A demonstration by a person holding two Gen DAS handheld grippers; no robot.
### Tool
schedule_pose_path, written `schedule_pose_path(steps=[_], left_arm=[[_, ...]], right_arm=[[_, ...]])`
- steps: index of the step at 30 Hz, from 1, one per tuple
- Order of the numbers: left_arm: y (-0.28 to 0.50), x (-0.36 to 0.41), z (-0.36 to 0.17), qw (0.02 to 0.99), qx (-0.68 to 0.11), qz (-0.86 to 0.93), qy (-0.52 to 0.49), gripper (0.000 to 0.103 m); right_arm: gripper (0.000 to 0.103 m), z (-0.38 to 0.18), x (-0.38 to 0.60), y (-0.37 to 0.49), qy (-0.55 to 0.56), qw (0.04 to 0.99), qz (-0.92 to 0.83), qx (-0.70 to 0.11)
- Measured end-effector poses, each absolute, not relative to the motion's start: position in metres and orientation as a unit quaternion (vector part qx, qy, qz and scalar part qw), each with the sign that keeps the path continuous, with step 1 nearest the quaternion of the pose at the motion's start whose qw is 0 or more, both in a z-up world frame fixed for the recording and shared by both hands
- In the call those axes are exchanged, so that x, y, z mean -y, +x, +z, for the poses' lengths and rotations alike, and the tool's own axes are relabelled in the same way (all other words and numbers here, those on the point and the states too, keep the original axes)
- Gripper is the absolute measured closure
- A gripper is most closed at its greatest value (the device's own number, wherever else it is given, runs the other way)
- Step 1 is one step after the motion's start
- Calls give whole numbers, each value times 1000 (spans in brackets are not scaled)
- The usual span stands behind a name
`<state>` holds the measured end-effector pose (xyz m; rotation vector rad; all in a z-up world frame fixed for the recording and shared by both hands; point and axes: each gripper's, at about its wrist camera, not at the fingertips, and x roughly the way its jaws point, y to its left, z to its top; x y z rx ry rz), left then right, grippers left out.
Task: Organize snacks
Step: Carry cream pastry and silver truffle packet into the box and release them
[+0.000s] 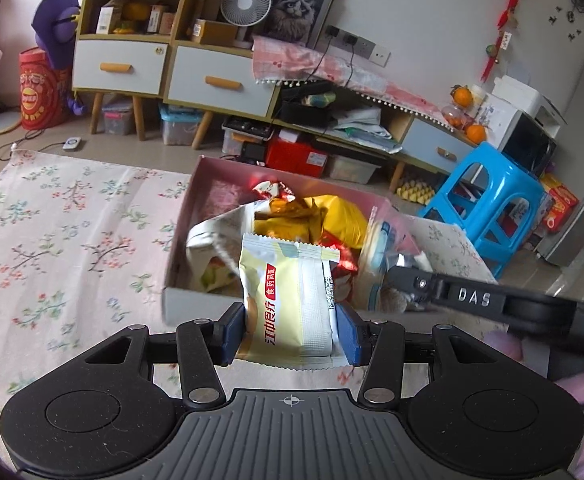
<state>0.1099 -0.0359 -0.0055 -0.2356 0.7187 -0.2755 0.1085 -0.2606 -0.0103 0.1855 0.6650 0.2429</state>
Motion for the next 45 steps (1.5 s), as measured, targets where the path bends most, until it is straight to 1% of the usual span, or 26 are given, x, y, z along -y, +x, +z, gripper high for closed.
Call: schedule_pose_path(steps=[9,17,30,38,41,43,44,45], left_arm=[[148,54,-9,927,-342,-119,-101,57],[165,54,-14,928,-336,-116,-114,57],[167,68,-22,933,-337,-109,-64,56],[166,63,-21,931,-341,-108,-80,55],[166,62,-20,929,-344,-110,-84,52],[165,61,-20,927,-345,-112,-91,50],[164,61,-20,927,-346,-111,-94,49],[164,61,-19,927,-346,-110,-95,49]], right_arm=[[89,-17,270,119,111,934,115,-319],[88,-19,274,119,120,933,125,-316],[88,-21,272,120,109,934,132,-314],[88,-20,270,119,91,936,135,-313],[82,-19,270,119,92,935,139,-313],[73,-17,270,119,97,934,144,-312],[71,-17,270,118,98,934,144,-312],[67,-16,270,118,99,934,145,-311]])
